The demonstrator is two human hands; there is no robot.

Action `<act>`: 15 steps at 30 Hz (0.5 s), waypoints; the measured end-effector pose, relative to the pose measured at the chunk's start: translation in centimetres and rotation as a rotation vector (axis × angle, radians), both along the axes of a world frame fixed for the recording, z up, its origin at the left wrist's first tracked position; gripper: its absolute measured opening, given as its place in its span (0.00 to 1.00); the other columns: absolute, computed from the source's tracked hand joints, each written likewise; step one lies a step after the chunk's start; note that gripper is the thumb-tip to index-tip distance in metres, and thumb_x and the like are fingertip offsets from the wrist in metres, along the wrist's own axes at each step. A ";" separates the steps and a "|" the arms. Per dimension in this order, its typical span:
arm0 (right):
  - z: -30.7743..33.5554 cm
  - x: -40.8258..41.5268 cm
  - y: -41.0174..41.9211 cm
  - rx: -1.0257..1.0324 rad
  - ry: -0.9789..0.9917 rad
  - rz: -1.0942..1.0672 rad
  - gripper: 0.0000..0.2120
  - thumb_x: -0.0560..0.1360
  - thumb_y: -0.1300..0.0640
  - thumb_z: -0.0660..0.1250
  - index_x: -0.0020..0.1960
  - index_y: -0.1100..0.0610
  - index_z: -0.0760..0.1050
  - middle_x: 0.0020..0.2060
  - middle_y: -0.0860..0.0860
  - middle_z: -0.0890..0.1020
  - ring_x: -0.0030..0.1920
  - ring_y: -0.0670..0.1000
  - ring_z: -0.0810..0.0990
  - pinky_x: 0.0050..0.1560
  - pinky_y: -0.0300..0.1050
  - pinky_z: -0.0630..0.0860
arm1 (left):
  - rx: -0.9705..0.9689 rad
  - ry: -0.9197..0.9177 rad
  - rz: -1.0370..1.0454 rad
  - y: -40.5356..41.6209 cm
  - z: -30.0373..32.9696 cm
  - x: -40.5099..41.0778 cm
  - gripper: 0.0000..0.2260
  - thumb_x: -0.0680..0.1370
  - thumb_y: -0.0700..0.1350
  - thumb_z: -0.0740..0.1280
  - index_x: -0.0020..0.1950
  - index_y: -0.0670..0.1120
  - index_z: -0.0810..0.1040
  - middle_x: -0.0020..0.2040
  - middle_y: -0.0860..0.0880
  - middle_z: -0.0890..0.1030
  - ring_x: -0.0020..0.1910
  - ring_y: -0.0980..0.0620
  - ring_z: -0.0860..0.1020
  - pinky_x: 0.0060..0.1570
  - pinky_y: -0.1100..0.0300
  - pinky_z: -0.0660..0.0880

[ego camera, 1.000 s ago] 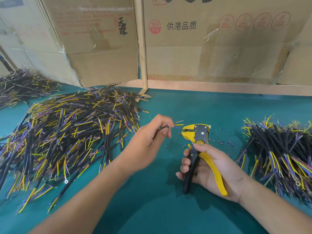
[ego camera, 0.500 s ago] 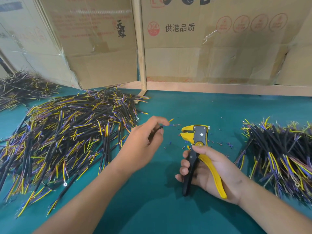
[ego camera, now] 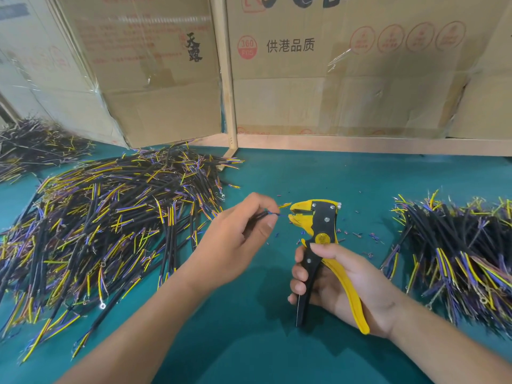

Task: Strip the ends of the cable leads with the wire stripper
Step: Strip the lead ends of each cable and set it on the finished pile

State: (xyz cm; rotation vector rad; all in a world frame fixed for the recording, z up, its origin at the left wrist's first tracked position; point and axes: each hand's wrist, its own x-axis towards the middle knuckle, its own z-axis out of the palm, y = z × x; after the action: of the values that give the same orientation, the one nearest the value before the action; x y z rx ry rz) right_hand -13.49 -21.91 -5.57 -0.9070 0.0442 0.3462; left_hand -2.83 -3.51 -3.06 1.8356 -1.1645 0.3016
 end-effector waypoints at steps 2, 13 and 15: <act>0.1 0.0 0.1 -0.006 0.005 -0.002 0.11 0.75 0.52 0.67 0.48 0.61 0.75 0.38 0.58 0.72 0.37 0.58 0.74 0.49 0.58 0.78 | -0.014 0.011 -0.018 -0.1 0.0 -0.2 0.05 0.83 0.50 0.60 0.50 0.50 0.71 0.35 0.57 0.69 0.31 0.55 0.64 0.32 0.65 0.61; 0.1 -0.1 0.2 -0.010 0.012 0.001 0.11 0.75 0.52 0.67 0.48 0.61 0.75 0.38 0.58 0.72 0.37 0.58 0.74 0.48 0.57 0.78 | -0.045 0.124 0.008 -0.1 0.0 -0.5 0.05 0.79 0.48 0.65 0.51 0.50 0.70 0.33 0.59 0.72 0.29 0.58 0.66 0.31 0.69 0.63; 0.1 -0.1 0.2 -0.014 0.014 -0.002 0.11 0.75 0.52 0.67 0.48 0.61 0.75 0.38 0.58 0.72 0.37 0.58 0.74 0.48 0.57 0.78 | -0.034 0.141 0.020 -0.1 0.0 -0.5 0.04 0.79 0.47 0.65 0.51 0.49 0.71 0.32 0.58 0.72 0.29 0.57 0.65 0.31 0.68 0.62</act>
State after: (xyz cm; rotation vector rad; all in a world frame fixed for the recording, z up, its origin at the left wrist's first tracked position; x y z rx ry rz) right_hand -13.55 -21.72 -5.47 -0.9180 0.0603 0.3511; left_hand -3.30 -3.62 -3.09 1.8090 -1.0384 0.1986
